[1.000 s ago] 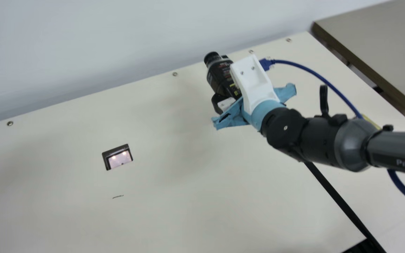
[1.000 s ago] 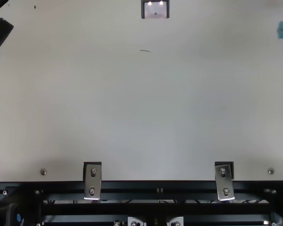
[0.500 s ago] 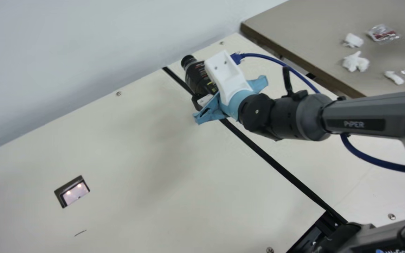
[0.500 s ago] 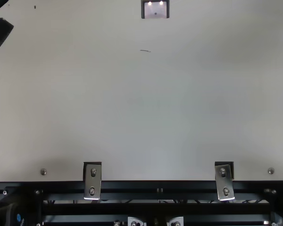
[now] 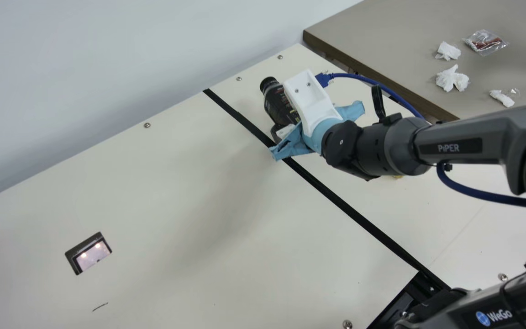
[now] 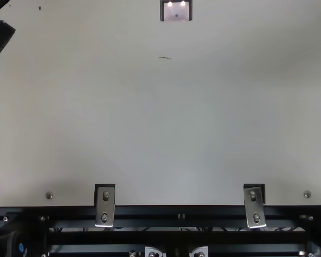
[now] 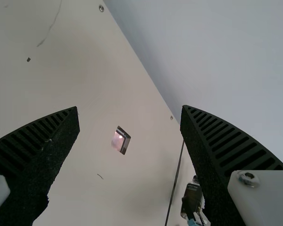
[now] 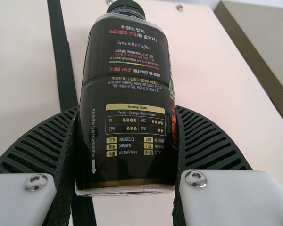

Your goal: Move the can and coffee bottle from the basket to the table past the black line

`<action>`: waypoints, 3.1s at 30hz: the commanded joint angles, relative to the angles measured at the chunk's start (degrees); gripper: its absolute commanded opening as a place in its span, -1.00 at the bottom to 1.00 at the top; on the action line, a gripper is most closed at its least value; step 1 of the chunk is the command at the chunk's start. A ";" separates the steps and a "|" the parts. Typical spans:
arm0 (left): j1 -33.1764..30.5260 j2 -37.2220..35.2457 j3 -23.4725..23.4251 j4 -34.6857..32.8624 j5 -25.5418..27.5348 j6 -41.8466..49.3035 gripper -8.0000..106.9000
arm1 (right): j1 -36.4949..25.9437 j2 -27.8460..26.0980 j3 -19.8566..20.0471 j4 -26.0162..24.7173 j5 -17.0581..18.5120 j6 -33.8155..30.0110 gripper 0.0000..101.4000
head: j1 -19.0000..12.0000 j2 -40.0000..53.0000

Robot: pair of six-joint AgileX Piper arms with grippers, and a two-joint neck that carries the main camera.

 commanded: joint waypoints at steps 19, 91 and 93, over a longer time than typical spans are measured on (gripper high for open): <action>0.00 0.00 0.00 0.00 0.00 0.00 0.71 | -4.32 2.60 2.02 6.10 -1.88 -6.44 -1.00 | -1.62 -1.43; -0.60 -1.43 -0.15 0.79 -0.99 0.04 0.71 | 17.50 -21.52 0.15 27.36 8.18 -29.16 1.00 | -3.41 19.24; -1.26 -3.35 0.11 1.51 -2.04 0.15 0.71 | 17.26 -22.38 0.94 25.47 8.05 -27.51 1.00 | -3.41 19.24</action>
